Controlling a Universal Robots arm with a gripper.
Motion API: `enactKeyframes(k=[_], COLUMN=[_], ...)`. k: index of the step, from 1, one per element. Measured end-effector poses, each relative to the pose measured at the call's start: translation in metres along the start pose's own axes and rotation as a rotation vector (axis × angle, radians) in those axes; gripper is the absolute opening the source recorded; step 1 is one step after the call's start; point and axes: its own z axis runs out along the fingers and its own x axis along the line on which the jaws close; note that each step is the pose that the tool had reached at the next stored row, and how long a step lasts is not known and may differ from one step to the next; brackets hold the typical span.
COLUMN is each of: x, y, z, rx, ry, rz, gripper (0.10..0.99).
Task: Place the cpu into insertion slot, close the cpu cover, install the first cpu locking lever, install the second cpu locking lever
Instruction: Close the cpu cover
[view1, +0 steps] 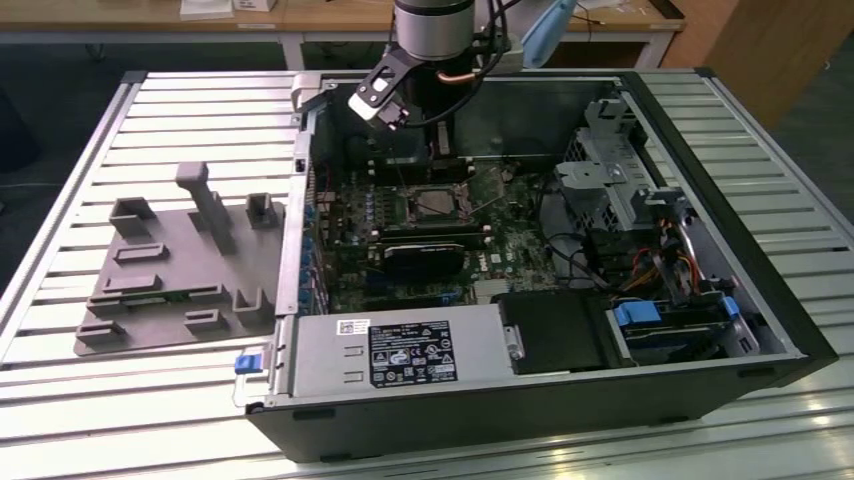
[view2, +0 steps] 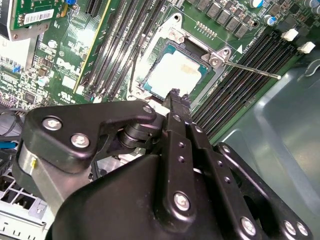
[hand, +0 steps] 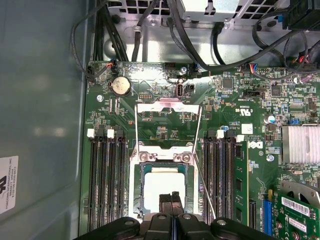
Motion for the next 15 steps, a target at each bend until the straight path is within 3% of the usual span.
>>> enactKeyframes(k=[8,15], x=[0.0,0.0001], y=[0.0011,0.014], z=[0.0,0.0013], rx=[0.0,0.0], ry=[-0.0002,0.0], rz=[0.0,0.0], gripper=[0.102,0.102])
